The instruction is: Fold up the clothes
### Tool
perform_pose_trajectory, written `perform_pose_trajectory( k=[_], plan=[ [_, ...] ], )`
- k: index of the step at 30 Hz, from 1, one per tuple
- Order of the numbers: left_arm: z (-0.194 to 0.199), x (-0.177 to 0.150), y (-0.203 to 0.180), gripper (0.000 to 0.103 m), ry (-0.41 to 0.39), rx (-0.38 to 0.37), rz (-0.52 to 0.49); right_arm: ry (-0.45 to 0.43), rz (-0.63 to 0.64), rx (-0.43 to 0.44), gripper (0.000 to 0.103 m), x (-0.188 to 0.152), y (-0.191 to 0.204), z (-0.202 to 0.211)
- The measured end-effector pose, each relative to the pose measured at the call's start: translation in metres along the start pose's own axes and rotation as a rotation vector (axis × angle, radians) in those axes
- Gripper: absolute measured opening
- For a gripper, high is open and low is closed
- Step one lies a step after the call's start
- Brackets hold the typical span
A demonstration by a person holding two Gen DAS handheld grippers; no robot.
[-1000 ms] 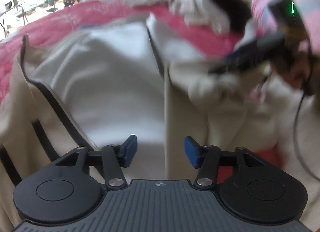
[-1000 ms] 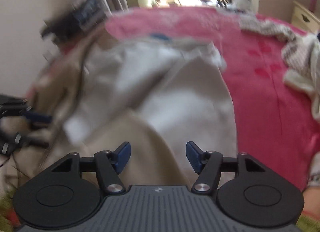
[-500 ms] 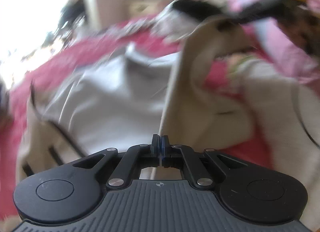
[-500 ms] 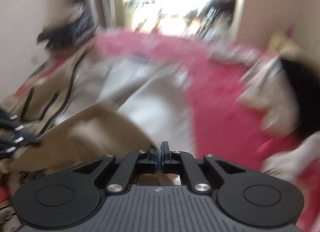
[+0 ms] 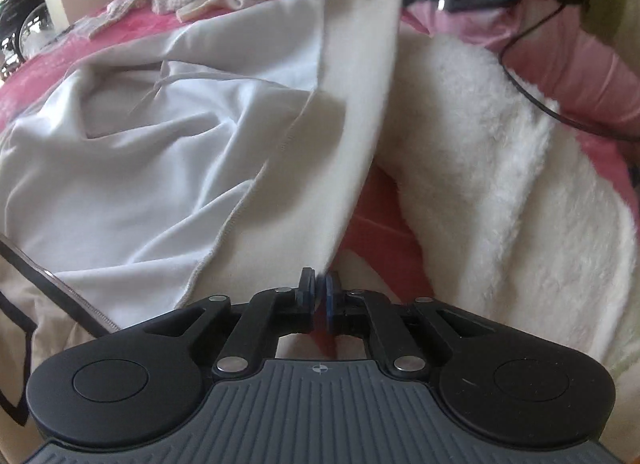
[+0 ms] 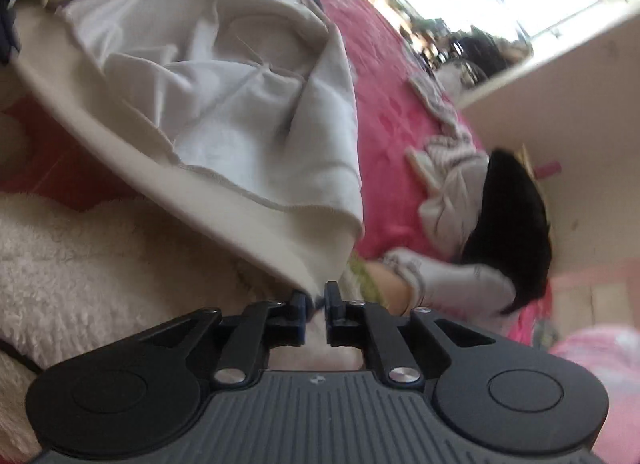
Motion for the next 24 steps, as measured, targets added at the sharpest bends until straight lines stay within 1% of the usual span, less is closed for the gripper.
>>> perform_pose_trajectory(
  k=[2, 3, 4, 5, 7, 9, 10, 11, 12, 14, 15, 17, 18, 19, 20, 22, 24],
  plan=[
    [0.016, 0.0, -0.001, 0.01, -0.023, -0.025, 0.009, -0.008, -0.052, -0.036, 0.015, 0.0, -0.009, 0.015],
    [0.026, -0.001, -0.001, 0.016, -0.037, -0.036, 0.019, -0.017, -0.08, -0.058, 0.016, 0.0, -0.016, 0.025],
    [0.037, -0.003, 0.0, 0.019, -0.053, -0.031, 0.039, -0.03, -0.117, -0.076, 0.02, 0.0, -0.025, 0.036],
    [0.05, -0.005, 0.006, 0.02, -0.069, -0.015, 0.071, -0.047, -0.171, -0.087, 0.024, 0.0, -0.034, 0.047],
    [0.076, -0.011, 0.021, 0.02, -0.101, 0.025, 0.149, -0.092, -0.287, -0.107, 0.024, 0.001, -0.054, 0.071],
    [0.105, -0.016, 0.041, 0.02, -0.131, 0.086, 0.241, -0.204, -0.45, -0.089, 0.025, 0.011, -0.07, 0.101],
    [0.122, -0.02, 0.054, 0.02, -0.152, 0.136, 0.283, -0.273, -0.516, -0.06, 0.025, 0.019, -0.072, 0.113],
    [0.14, -0.023, 0.065, 0.02, -0.175, 0.191, 0.314, -0.341, -0.582, -0.03, 0.028, 0.028, -0.075, 0.125],
    [0.158, -0.028, 0.077, 0.02, -0.199, 0.253, 0.34, -0.404, -0.64, 0.005, 0.035, 0.038, -0.075, 0.135],
    [0.193, -0.037, 0.096, 0.023, -0.24, 0.389, 0.378, -0.498, -0.724, 0.101, 0.041, 0.064, -0.068, 0.142],
    [0.207, -0.042, 0.105, 0.024, -0.255, 0.46, 0.399, -0.528, -0.756, 0.174, 0.042, 0.079, -0.06, 0.139],
    [0.226, -0.055, 0.128, 0.027, -0.263, 0.583, 0.465, -0.567, -0.824, 0.358, 0.043, 0.112, -0.035, 0.122],
    [0.23, -0.063, 0.137, 0.029, -0.26, 0.624, 0.486, -0.561, -0.861, 0.455, 0.043, 0.128, -0.02, 0.107],
    [0.234, -0.071, 0.145, 0.031, -0.256, 0.666, 0.508, -0.531, -0.897, 0.542, 0.043, 0.143, -0.001, 0.088],
    [0.234, -0.079, 0.154, 0.032, -0.236, 0.701, 0.518, -0.483, -0.929, 0.603, 0.043, 0.156, 0.016, 0.067],
    [0.234, -0.099, 0.171, 0.035, -0.185, 0.76, 0.54, -0.365, -0.989, 0.695, 0.043, 0.178, 0.054, 0.023],
    [0.227, -0.12, 0.188, 0.036, -0.132, 0.788, 0.579, -0.229, -1.055, 0.761, 0.043, 0.191, 0.09, -0.022]
  ],
)
Point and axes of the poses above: each gripper's, at about its wrist camera, not at the fingertips, and z roughly against the way its jaws point, y to its left, x to its top, the point moved 4 cm from there along -z, roughly the way its jaws point, and after that the axes turned 9 degrees about -y, right-handed, at the moved point
